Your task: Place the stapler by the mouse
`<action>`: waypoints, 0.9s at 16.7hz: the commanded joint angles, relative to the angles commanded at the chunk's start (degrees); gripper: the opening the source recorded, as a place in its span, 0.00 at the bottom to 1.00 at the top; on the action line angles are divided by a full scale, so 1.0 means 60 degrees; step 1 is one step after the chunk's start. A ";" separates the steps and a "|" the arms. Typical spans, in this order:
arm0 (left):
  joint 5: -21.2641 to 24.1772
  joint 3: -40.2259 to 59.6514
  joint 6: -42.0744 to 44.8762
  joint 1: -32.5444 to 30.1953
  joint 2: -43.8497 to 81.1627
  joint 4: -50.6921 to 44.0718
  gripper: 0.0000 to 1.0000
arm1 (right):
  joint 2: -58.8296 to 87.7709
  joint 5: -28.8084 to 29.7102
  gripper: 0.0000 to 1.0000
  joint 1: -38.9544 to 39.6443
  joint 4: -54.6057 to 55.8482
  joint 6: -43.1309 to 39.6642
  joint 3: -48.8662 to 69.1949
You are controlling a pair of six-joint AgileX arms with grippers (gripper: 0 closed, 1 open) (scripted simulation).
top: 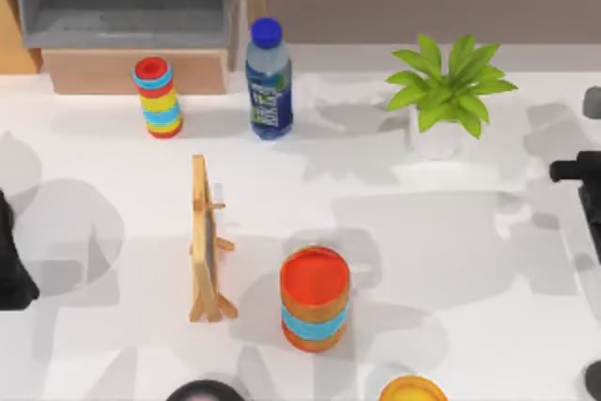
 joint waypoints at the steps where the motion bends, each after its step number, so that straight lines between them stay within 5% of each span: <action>1: 0.0000 0.0000 0.0000 0.0000 0.0000 0.0000 1.00 | -0.0026 -0.0017 0.00 -0.0007 0.0086 -0.0016 0.0032; 15: 0.0000 0.0000 0.0000 0.0000 0.0000 0.0000 1.00 | -0.0234 -0.0394 0.00 -0.0022 0.2162 -0.0584 0.0844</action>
